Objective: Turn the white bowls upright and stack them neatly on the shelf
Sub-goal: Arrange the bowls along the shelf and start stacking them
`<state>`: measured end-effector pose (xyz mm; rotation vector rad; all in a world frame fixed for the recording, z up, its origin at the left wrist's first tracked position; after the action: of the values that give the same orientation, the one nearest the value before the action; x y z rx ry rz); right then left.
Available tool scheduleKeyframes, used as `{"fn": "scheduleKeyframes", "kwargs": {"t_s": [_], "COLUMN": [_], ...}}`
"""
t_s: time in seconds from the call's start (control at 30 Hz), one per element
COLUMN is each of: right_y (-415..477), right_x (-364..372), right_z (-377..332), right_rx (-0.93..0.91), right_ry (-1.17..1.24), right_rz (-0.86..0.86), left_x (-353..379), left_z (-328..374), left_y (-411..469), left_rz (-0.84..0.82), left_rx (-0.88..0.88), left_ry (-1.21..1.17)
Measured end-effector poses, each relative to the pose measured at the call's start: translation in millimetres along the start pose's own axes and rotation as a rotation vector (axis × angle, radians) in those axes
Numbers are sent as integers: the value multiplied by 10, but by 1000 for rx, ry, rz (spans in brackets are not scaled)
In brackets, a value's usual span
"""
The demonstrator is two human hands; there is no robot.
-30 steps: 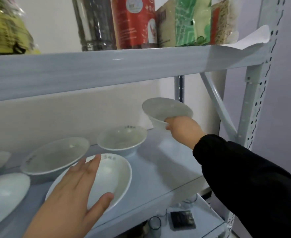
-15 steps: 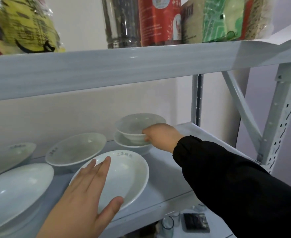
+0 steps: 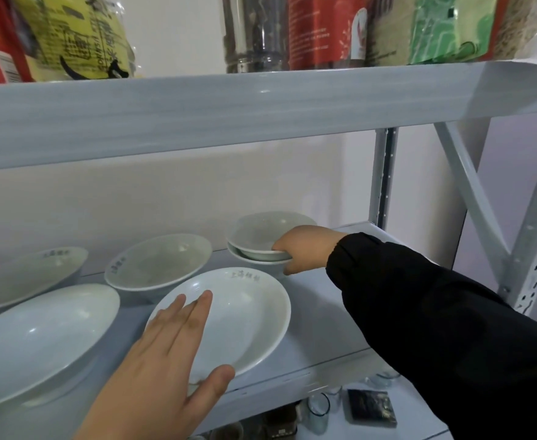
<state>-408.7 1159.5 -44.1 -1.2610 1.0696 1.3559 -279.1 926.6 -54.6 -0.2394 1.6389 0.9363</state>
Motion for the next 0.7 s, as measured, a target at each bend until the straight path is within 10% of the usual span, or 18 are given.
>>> {"fn": "scheduleKeyframes", "kwargs": {"t_s": [0.7], "right_y": [-344], "right_x": [145], "right_z": [722], "right_rx": [194], "right_ry": [-44], "right_rz": [-28], "left_x": [86], "left_z": [100], "left_y": [-18], "left_rz": [-6], "left_rx": [-4], "left_ry": [-106]}}
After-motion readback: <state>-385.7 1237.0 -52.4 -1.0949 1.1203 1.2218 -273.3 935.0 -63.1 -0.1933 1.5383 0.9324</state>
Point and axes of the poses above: each hand's wrist, its own y-axis towards the middle knuckle, its own x-axis out of the palm, z = x × y, the point moved 9 cm from there along y, towards the middle knuckle, and after that the axes turned 4 degrees about x, right-handed, at the moved point
